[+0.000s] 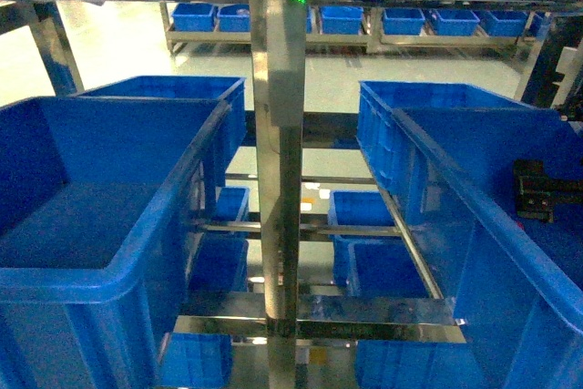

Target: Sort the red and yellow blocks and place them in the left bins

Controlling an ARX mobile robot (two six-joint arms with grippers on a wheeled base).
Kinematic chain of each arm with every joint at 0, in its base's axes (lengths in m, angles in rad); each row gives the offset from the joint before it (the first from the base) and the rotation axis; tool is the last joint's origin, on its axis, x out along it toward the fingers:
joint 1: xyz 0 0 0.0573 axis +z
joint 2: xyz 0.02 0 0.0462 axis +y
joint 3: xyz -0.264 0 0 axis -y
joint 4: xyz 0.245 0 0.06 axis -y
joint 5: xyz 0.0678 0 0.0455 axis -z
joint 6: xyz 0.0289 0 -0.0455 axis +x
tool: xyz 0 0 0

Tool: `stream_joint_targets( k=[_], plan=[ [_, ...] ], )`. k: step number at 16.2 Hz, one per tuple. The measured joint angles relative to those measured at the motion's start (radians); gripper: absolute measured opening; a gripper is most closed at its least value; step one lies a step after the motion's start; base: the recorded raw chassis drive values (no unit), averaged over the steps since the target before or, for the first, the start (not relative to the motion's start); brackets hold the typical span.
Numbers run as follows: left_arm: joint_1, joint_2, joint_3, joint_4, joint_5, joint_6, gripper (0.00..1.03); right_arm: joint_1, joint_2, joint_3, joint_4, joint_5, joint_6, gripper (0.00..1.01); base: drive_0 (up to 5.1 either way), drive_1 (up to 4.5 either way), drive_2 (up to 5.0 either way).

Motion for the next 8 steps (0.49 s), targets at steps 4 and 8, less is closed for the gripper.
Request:
stream_joint_targets(
  k=[4,8],
  plan=[
    [0.000,0.000,0.000,0.000,-0.001,0.000,0.27,0.008,0.000,0.001,0.001,-0.007,0.008,0.98,0.0,0.00,0.0],
    [0.000,0.000,0.000,0.000,0.000,0.000,0.27,0.005,0.006,0.009,0.007,0.034,0.002,0.98,0.0,0.00,0.0]
  ],
)
